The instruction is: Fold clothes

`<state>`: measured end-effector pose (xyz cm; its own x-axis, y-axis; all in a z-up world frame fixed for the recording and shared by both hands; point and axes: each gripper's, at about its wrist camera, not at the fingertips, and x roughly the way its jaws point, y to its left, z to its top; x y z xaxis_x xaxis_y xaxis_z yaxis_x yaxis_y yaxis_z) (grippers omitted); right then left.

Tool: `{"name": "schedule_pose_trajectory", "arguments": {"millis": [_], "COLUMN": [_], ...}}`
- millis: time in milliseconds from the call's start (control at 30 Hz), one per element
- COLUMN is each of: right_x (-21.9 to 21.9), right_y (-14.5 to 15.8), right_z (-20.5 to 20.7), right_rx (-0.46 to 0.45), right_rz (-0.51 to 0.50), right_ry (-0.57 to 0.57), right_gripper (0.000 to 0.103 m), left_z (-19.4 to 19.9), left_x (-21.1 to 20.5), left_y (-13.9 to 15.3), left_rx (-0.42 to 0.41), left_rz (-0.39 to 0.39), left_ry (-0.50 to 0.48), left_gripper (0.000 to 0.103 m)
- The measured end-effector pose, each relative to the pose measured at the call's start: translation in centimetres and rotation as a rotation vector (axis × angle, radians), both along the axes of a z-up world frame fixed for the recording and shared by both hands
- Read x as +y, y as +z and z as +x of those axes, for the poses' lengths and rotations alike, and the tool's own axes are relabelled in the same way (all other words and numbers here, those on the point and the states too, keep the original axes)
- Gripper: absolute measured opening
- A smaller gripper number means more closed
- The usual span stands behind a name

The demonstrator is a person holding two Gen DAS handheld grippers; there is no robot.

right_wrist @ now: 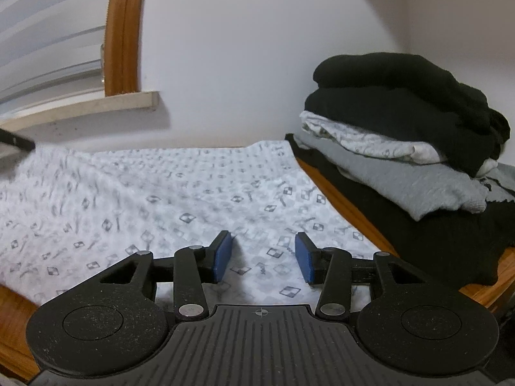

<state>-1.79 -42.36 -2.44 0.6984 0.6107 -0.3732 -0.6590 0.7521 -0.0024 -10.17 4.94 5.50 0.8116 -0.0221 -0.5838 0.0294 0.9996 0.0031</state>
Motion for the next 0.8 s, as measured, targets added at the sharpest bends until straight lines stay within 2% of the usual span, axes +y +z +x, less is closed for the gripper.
{"name": "schedule_pose_trajectory", "arguments": {"millis": [33, 67, 133, 167, 267, 400, 533, 600, 667, 800], "right_x": [0.0, 0.0, 0.1, 0.1, -1.3, -1.9, -0.5, 1.3, 3.2, 8.9], "right_y": [0.0, 0.1, 0.2, 0.2, 0.1, 0.5, 1.5, 2.4, 3.3, 4.5], "right_z": [0.0, 0.0, -0.1, -0.1, 0.7, 1.3, 1.1, 0.1, -1.1, -4.9], "right_rx": [0.001, 0.002, -0.015, -0.024, -0.006, 0.008, 0.020, 0.000, -0.009, -0.022], "right_rz": [-0.001, -0.003, -0.024, -0.036, -0.012, -0.029, -0.055, -0.048, -0.044, -0.077], "right_ry": [0.000, 0.000, -0.011, -0.017, -0.066, -0.078, -0.085, -0.047, 0.010, 0.185], "right_gripper": [0.045, 0.045, 0.046, 0.050, 0.052, 0.052, 0.052, 0.052, 0.053, 0.054], "left_z": [-0.3, -0.9, -2.3, -3.0, -6.7, -13.4, -20.4, -23.1, -25.4, -29.3], "left_x": [0.1, 0.3, 0.6, 0.7, 1.9, 4.9, 7.6, 8.9, 10.2, 12.9], "left_y": [-0.2, -0.2, 0.0, 0.1, 1.0, 2.9, 3.0, 2.6, 2.0, 0.9], "left_rx": [0.006, 0.008, 0.009, 0.010, -0.007, -0.026, -0.018, -0.015, -0.007, 0.002], "left_rz": [0.002, 0.001, -0.002, -0.004, 0.024, 0.032, 0.090, 0.098, 0.100, 0.104], "left_ry": [0.000, 0.003, 0.010, 0.013, 0.053, 0.141, 0.258, 0.304, 0.346, 0.438], "left_gripper": [0.044, 0.052, 0.052, 0.052, 0.055, 0.064, 0.068, 0.073, 0.074, 0.074]}}
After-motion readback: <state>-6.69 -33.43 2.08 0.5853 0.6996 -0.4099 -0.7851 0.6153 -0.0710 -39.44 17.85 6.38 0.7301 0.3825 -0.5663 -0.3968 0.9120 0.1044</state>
